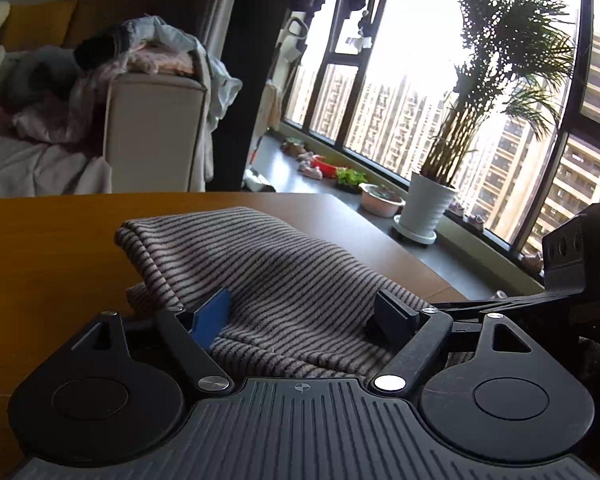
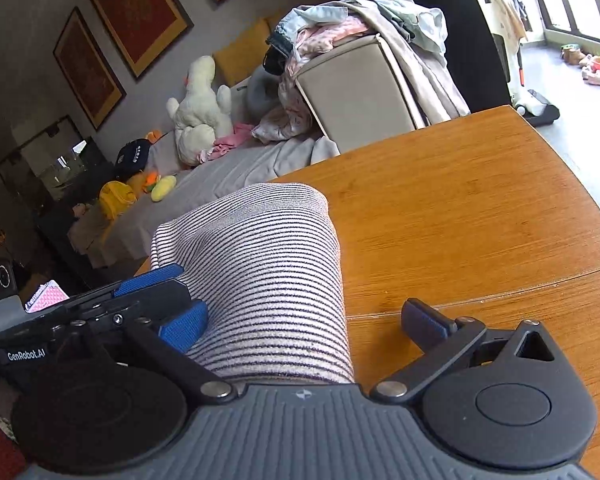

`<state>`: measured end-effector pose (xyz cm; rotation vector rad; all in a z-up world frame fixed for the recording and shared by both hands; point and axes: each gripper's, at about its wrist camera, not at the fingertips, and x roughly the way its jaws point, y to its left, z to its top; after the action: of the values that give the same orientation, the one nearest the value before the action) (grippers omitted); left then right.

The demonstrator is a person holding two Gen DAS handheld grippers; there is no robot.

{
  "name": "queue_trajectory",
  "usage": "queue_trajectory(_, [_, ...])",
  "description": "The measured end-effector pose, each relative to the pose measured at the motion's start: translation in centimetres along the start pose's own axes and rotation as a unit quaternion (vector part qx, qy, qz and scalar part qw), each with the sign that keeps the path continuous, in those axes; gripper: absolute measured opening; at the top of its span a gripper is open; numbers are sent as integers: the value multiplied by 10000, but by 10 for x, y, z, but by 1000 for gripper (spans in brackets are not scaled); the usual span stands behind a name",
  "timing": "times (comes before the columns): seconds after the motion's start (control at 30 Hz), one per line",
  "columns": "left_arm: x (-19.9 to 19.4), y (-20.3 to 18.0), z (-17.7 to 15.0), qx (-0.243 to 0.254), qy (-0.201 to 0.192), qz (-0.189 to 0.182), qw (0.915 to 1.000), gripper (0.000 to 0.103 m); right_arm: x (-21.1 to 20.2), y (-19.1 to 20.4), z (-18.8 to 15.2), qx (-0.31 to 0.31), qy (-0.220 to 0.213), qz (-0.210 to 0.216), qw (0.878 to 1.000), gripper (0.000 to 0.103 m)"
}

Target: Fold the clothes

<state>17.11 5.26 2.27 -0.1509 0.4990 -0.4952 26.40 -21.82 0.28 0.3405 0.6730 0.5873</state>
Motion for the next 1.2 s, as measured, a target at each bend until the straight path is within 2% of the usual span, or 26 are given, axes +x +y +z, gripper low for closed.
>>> queue_trajectory(0.23, [-3, -4, -12, 62, -359, 16, 9993, 86, -2, 0, 0, 56, -31, 26, 10000, 103])
queue_trajectory(0.6, [-2, -1, -12, 32, -383, -12, 9993, 87, -4, 0, -2, 244, -132, 11, 9996, 103])
queue_trajectory(0.73, [-2, 0, -12, 13, -401, -16, 9992, 88, -4, -8, -2, 426, -171, 231, 9987, 103])
queue_trajectory(0.93, [0, 1, -11, -57, -440, -148, 9989, 96, -3, -15, 0, 635, -228, 444, 9967, 103])
queue_trajectory(1.2, [-1, 5, -12, -135, -500, -217, 9984, 96, 1, -17, 1, 694, -218, 588, 9956, 103])
